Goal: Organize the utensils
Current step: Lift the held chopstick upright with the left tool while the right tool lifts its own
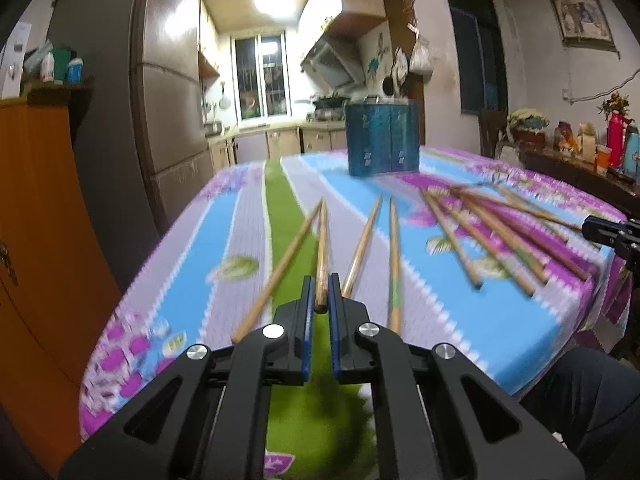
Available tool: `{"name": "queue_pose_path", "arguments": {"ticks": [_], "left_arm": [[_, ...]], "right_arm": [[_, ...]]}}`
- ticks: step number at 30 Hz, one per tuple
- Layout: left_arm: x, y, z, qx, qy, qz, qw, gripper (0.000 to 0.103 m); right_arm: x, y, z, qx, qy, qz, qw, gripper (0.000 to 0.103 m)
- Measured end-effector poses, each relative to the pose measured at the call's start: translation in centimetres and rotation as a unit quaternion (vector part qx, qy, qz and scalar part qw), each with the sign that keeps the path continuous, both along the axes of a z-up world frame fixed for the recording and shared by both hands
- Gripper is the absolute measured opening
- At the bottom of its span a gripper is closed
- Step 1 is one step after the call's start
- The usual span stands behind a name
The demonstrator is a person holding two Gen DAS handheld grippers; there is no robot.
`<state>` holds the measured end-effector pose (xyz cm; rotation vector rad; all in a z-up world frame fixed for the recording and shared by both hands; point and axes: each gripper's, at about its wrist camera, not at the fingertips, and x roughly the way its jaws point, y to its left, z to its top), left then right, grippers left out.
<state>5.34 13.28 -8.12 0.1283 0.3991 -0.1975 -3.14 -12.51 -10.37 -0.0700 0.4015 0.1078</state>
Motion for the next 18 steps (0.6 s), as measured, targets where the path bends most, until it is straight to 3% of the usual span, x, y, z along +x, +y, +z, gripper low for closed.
{"name": "queue_pose_path", "arguments": {"ticks": [11,18], "left_arm": [[0.5,-2.4,8.6,-0.009,-0.092,-0.036,0.9951,0.005],[4.4,-4.8,15.4,-0.018,-0.12,-0.056,0.9911,0.005]], "right_arm": [[-1.1,-1.6,9.3,-0.013,-0.124,0.041,0.991,0.008],[3.3,-3.9,15.3,0.011,-0.136,0.082,0.987,0.008]]}}
